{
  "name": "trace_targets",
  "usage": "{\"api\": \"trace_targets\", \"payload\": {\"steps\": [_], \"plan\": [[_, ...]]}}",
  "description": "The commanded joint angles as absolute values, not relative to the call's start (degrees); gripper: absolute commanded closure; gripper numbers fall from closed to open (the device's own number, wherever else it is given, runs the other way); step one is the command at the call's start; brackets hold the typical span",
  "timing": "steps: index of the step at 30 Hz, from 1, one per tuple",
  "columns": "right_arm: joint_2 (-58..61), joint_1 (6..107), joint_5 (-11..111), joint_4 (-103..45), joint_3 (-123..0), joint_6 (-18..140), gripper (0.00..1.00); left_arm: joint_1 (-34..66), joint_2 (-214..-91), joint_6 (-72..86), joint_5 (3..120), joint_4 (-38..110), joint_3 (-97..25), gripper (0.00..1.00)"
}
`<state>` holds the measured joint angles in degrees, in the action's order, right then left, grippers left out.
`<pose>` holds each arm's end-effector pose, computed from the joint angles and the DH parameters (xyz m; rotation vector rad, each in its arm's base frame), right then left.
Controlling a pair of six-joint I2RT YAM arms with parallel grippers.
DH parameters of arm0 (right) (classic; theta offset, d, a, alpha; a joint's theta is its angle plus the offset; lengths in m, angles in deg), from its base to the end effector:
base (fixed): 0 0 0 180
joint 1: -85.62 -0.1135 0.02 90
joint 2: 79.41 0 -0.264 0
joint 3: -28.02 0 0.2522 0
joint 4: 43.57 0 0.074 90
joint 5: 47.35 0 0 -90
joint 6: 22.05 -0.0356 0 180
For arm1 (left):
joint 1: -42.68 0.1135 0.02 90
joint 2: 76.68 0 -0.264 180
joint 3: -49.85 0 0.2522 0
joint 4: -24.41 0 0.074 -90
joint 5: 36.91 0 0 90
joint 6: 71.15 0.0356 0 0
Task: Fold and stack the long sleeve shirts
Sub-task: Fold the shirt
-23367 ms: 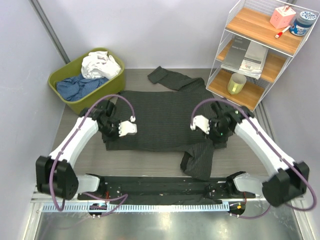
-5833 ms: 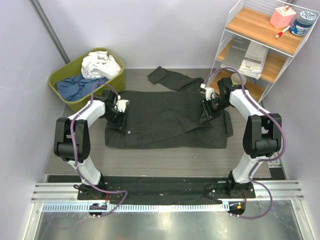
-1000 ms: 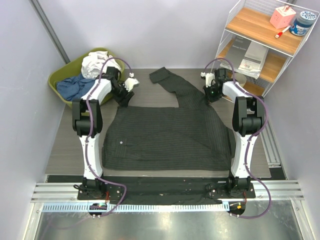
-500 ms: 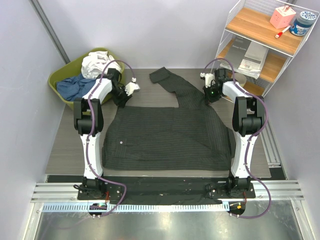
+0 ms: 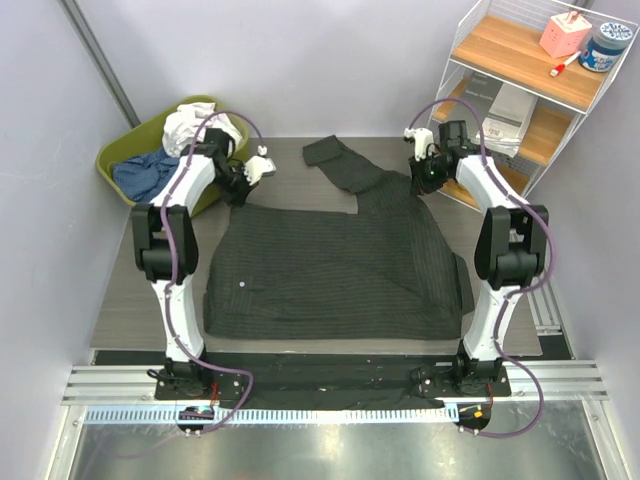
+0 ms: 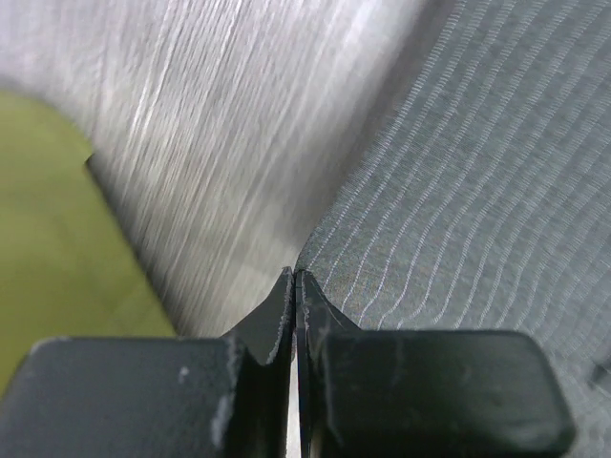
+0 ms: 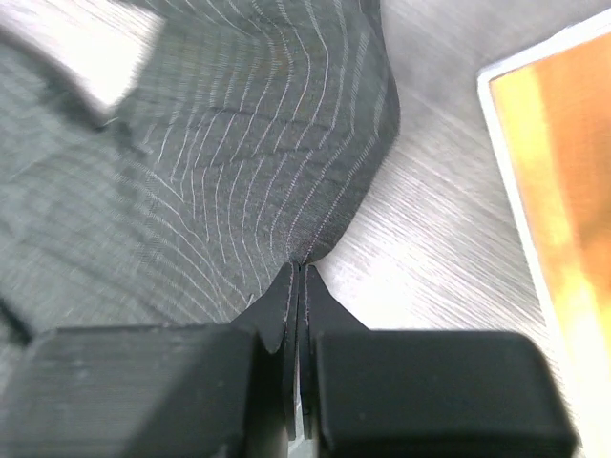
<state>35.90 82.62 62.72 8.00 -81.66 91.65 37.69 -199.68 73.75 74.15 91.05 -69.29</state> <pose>0.4408 0.0353 0.2371 -0.7048 2.4054 0.3034 0.4484 -0.0520 0.2169 1.4067 2.2711 -0.2564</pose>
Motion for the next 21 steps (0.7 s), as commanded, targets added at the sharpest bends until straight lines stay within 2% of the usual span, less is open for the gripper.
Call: {"api": "trace_targets", "payload": {"steps": [1, 12, 21], "plan": [[27.7, 82.5, 64.9, 9.5, -80.1, 94.7, 0.99, 38.6, -189.9, 77.3, 75.9, 88.2, -64.1, 1.0], [11.4, 82.5, 65.2, 13.9, -65.8, 100.0, 0.99, 40.2, -173.5, 85.8, 77.7, 85.4, -43.5, 1.0], [3.9, 82.5, 65.6, 15.3, -55.2, 102.3, 0.99, 40.5, -163.4, 91.5, 77.2, 85.4, -30.2, 1.0]]}}
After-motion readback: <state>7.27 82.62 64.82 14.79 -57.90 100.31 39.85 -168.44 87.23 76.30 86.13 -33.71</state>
